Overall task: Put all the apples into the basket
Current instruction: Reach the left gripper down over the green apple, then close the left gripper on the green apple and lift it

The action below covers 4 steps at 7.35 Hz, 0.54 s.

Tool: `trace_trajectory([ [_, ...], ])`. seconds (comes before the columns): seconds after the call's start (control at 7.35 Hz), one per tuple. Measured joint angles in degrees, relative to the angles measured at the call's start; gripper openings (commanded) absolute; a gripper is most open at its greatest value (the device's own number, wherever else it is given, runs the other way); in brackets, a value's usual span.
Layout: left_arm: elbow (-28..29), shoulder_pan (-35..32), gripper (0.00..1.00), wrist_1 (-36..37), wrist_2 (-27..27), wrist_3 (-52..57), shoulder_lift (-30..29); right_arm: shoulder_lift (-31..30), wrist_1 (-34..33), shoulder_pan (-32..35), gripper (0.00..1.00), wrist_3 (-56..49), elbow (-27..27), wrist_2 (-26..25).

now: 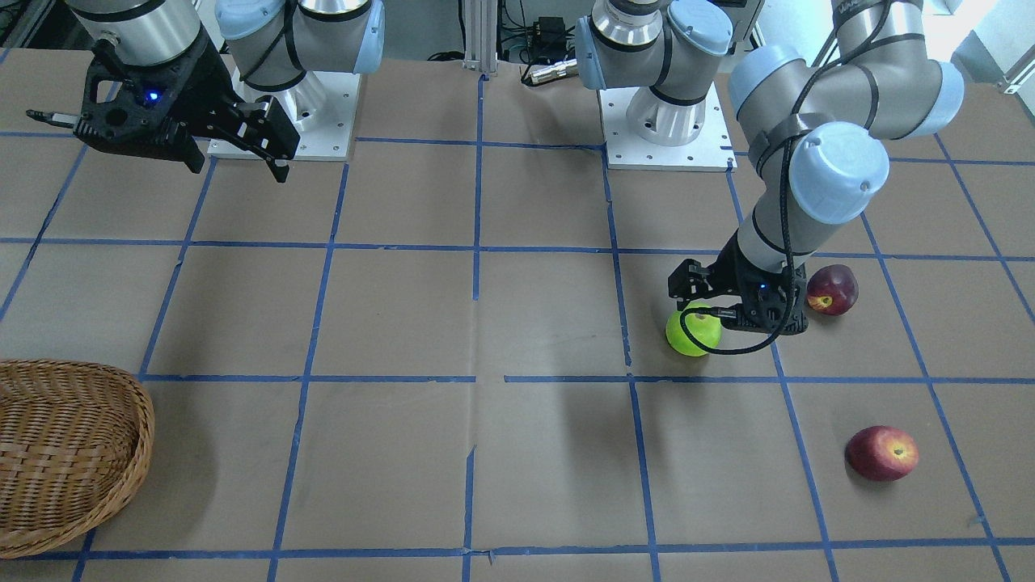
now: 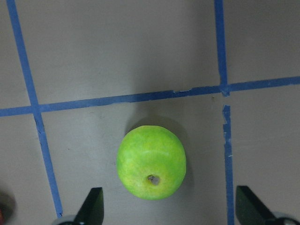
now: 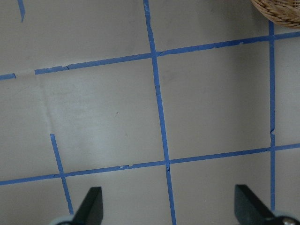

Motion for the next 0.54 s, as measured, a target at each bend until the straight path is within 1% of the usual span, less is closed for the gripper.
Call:
trace_trajectory([
  [0.54,-0.5,0.3,1.00,2.4,0.2,0.4,-6.9,0.1,0.0,0.0,1.00,0.0,0.0,0.0],
])
